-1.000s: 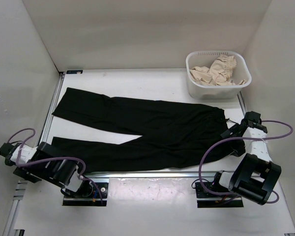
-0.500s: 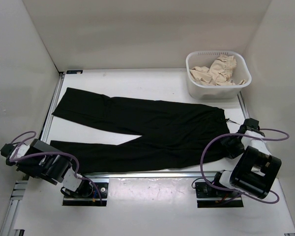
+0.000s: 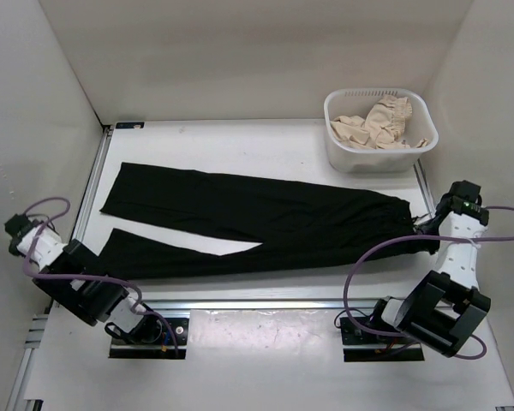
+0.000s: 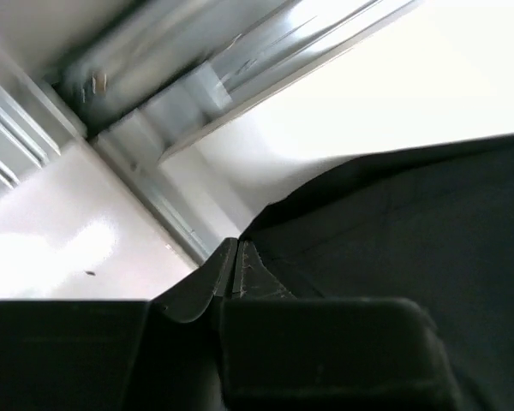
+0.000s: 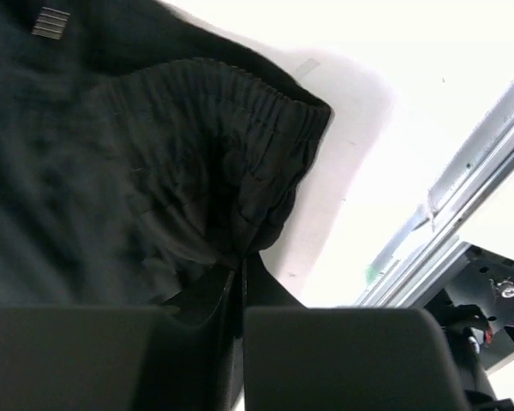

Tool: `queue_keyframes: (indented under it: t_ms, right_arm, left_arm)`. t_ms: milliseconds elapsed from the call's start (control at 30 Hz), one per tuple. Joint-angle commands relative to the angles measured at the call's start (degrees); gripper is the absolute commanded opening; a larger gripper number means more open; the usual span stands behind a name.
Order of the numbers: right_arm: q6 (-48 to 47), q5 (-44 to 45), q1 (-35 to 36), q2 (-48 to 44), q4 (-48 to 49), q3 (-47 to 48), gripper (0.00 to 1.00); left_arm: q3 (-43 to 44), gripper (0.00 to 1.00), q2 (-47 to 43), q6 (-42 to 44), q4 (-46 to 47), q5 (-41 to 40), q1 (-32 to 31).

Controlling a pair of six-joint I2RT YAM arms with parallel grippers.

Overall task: Fold and stack the trousers
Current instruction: Fold the trousers

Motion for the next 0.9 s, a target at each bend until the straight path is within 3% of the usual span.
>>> queue_keyframes:
  t_ms: [0,267,533,700,867]
  right_arm:
    - [1.9,2.8,-0.3,0.1,-3.4,5.5,0.00]
    - [-6.6,-0.5,-0.8,11.8,-0.7,19.5,0.00]
    - [-10.9,-6.6,-0.8,31.2,-2.5,32.7,0.00]
    - [-10.9,-6.1,0.6,37.5,-3.2,37.8,0.00]
    - [-12.0,-5.6,2.9,39.3,-3.9,39.2,0.00]
  left_arm:
    - [9.5,0.14,0.6,-0.6,-4.1,1.2,-5.5]
    - [33.0,0.14,14.1,-0.6,-8.9,-3.5,-20.6]
    - [63.3,0.14,38.9,-0.6,-13.4,-12.1,-32.1]
    - [71.8,0.14,48.4,-0.6,-14.5,-17.6,-35.4]
    - [74.1,0.14,50.4,-0.6,-14.5,-15.4,-37.4]
